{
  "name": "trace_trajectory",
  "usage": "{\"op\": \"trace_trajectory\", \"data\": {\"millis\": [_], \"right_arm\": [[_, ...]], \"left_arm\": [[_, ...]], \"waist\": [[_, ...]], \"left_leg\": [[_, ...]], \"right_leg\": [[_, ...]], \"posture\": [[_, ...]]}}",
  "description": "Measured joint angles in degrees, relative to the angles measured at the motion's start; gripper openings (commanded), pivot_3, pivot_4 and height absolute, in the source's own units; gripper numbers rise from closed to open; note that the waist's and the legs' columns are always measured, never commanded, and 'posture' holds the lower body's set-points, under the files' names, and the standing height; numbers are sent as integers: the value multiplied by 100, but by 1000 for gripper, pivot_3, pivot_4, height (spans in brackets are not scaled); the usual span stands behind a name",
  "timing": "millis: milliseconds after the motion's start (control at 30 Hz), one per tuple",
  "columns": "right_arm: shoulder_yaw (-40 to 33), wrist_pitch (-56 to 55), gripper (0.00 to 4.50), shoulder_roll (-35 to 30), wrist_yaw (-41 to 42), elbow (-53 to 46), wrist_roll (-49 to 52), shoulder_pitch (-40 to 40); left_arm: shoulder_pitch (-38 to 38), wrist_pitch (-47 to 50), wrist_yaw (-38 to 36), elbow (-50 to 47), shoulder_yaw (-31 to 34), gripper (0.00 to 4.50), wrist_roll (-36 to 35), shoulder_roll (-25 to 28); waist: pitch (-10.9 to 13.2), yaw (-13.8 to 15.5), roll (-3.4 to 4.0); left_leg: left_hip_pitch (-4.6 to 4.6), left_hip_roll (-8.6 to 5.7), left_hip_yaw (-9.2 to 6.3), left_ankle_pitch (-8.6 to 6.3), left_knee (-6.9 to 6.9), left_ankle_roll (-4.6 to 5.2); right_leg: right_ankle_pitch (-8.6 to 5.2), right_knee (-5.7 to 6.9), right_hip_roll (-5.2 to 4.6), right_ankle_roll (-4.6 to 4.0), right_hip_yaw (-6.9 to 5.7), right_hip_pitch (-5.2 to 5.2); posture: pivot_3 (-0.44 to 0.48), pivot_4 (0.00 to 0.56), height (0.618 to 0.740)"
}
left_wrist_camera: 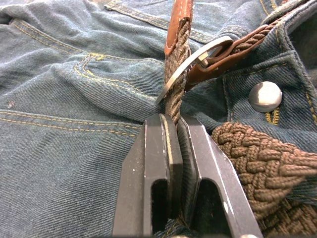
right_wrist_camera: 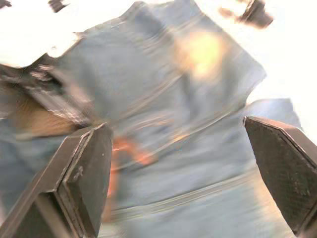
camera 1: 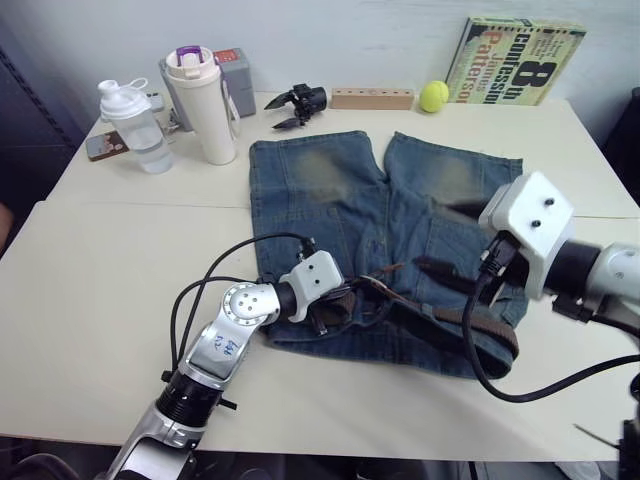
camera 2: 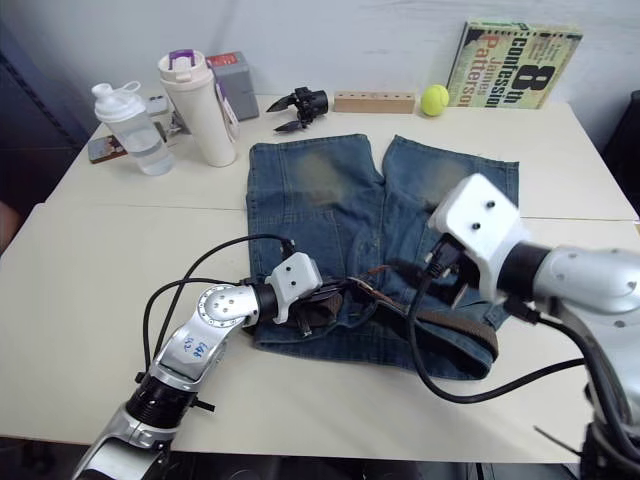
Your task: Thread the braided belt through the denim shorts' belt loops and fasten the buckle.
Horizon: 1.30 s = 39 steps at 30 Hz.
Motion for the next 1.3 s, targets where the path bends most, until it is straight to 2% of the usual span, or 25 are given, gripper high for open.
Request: {"op": "trace_trajectory", "data": {"millis": [100, 200, 433, 667, 700, 767, 1033, 1200, 1300], "right_arm": [[1390, -1644, 4426, -368, -120, 479, -1149, 283], [1953, -2593, 4426, -401, -190, 987, -1901, 306], [2404, -3543, 4426, -131, -190, 1692, -2814, 186], [2504, -3830, 4426, 145, -27, 1862, -3159, 214], [2504, -3869, 4052, 195, 4, 1876, -3212, 252], [2504, -3896, 3657, 221, 32, 1900, -3234, 284], [2503, -3847, 17, 450, 231, 1879, -3430, 351], [2500, -3649, 17, 630, 300, 1805, -3547, 406], [2498, -3497, 0, 780, 313, 1742, -3637, 441]], "left_arm": [[-17, -19, 0, 13, -14, 0, 29, 1], [-27, -67, 13, 47, -33, 0, 75, -2], [-36, -130, 16, 58, -70, 0, 145, -4], [-34, -128, 18, 49, -77, 0, 189, -5], [-32, -128, 19, 47, -79, 0, 195, -6], [-29, -125, 22, 37, -82, 0, 201, -5], [47, -79, 63, -64, -83, 0, 264, 24], [89, -77, 94, -80, -52, 0, 281, 32], [121, -55, 60, -80, 57, 1073, 155, 4]], "waist": [[0, -5, 1], [1, -8, 1], [0, -4, 1], [0, -4, 1], [0, -3, 1], [0, -3, 1], [0, -9, 1], [0, -11, 1], [0, -22, 1]], "left_leg": [[-1, -6, 15, -1, -1, 3], [1, -6, 18, 0, 3, 4], [0, -5, 16, 0, 4, 5], [-2, -5, 13, 0, 5, 5], [-2, -5, 13, 0, 5, 5], [-2, -5, 14, 0, 5, 5], [-1, -4, 13, 0, 5, 5], [1, -2, 12, 0, 6, 4], [2, -1, 14, 0, 6, 4]], "right_leg": [[7, -3, -7, 15, -2, -4], [12, -1, -9, 23, -8, -2], [12, -2, -9, 24, -6, -2], [12, -2, -9, 24, -7, -1], [12, -2, -9, 24, -7, 0], [12, -2, -9, 24, -7, 0], [12, -1, -8, 24, -6, -1], [13, 0, -7, 24, -6, 0], [13, 3, -5, 23, -6, -2]], "posture": [[0, 150, 657], [0, 150, 657], [0, 150, 657], [0, 150, 657], [0, 150, 657], [0, 150, 657], [0, 150, 657], [0, 150, 657], [0, 150, 657]]}}
